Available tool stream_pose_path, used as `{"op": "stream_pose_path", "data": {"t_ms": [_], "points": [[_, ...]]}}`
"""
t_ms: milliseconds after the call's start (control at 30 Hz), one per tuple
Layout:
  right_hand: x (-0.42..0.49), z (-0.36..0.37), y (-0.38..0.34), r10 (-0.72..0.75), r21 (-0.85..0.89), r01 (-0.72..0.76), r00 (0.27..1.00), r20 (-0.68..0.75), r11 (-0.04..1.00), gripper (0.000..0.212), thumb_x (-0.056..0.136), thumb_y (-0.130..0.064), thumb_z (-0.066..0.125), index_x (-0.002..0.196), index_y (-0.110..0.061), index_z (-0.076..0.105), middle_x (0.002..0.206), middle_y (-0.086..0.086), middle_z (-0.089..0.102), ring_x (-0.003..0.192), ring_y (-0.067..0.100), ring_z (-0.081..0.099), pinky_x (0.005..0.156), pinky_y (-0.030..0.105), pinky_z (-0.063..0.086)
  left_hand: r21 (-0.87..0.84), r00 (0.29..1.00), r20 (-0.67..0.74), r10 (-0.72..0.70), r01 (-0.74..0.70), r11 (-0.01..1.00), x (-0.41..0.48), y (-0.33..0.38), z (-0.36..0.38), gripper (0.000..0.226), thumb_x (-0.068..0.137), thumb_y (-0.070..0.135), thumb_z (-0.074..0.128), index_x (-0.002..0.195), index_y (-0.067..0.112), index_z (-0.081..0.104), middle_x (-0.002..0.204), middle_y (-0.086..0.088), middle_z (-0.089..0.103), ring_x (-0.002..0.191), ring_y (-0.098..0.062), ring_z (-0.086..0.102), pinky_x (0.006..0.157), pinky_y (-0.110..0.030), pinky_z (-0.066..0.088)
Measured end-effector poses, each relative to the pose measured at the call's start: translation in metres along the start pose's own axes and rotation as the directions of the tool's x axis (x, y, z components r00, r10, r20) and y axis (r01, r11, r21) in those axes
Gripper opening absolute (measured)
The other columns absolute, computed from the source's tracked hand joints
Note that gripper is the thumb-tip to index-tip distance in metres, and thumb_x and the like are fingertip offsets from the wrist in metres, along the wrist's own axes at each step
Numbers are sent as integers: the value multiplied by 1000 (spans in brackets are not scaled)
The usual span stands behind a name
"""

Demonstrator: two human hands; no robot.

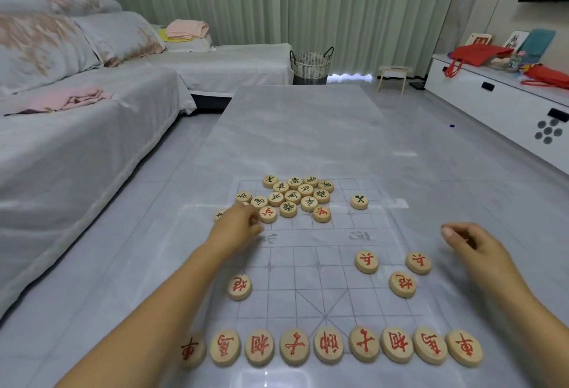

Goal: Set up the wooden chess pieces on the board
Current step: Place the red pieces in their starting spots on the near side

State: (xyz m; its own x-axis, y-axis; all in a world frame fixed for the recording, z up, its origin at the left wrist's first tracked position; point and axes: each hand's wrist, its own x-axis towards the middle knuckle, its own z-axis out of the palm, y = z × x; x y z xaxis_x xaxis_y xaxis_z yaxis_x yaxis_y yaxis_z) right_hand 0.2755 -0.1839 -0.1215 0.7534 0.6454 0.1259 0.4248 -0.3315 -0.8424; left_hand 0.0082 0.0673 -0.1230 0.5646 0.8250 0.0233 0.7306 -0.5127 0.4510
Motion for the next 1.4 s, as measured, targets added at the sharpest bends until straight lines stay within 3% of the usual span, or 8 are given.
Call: {"op": "stream_pose_path", "data": {"t_ms": [100,267,467,601,801,934,1134,1401], "points": [[14,22,-32,-96,-79,97,995,17,992,11,89,-20,57,99,-16,61,102,6,61,90,22,54,73,28,38,7,997,-49,-52,52,999,12,-21,-4,29,84,26,62,110,14,58,112,-8,52,97,-25,55,80,-34,44],[36,100,-70,-169,-399,314,918,358,862,35,87,-33,59,119,-18,57,113,0,54,94,14,54,81,26,42,39,999,-21,46,-46,998,28,-21,3,49,84,30,61,130,21,47,125,-7,44,118,-25,41,97,-35,39],[54,159,-89,-90,-664,340,920,381,666,52,83,-49,55,125,-19,48,122,7,51,112,25,50,80,32,40,252,990,4,142,-138,958,33,-6,15,41,85,37,57,122,23,51,119,-4,50,116,-26,39,90,-34,33],[52,152,-93,-71,-673,388,891,448,629,38,83,-45,54,109,-18,56,114,6,54,101,25,53,75,31,37,285,973,33,229,-229,931,22,-7,11,32,87,38,54,116,24,53,118,2,55,114,-22,40,88,-34,29],[3,128,-92,-110,-681,550,810,576,483,48,76,-65,52,97,-22,51,97,-2,55,83,17,44,85,33,34,252,912,137,386,-409,877,-7,2,12,31,86,36,56,115,24,54,111,4,58,109,-19,42,83,-28,26],[-13,118,-90,-145,-642,578,789,597,503,60,74,-72,47,111,-25,51,108,-4,57,100,17,49,92,35,31,173,892,230,389,-431,886,-20,6,14,39,85,32,58,123,29,49,122,8,54,116,-15,42,92,-28,29],[-14,109,-86,-182,-541,624,733,656,564,44,87,-45,52,127,-30,46,114,-6,55,110,17,45,96,34,27,-62,929,277,244,-236,970,-35,9,11,61,76,30,71,130,24,44,125,5,50,115,-13,46,98,-27,40],[-20,118,-85,-200,-561,606,760,619,564,38,88,-42,51,123,-26,50,115,-3,57,108,19,47,95,35,30,-58,972,211,106,-96,994,-40,14,19,40,72,36,74,105,26,54,107,4,50,102,-19,48,89,-34,45]]}}
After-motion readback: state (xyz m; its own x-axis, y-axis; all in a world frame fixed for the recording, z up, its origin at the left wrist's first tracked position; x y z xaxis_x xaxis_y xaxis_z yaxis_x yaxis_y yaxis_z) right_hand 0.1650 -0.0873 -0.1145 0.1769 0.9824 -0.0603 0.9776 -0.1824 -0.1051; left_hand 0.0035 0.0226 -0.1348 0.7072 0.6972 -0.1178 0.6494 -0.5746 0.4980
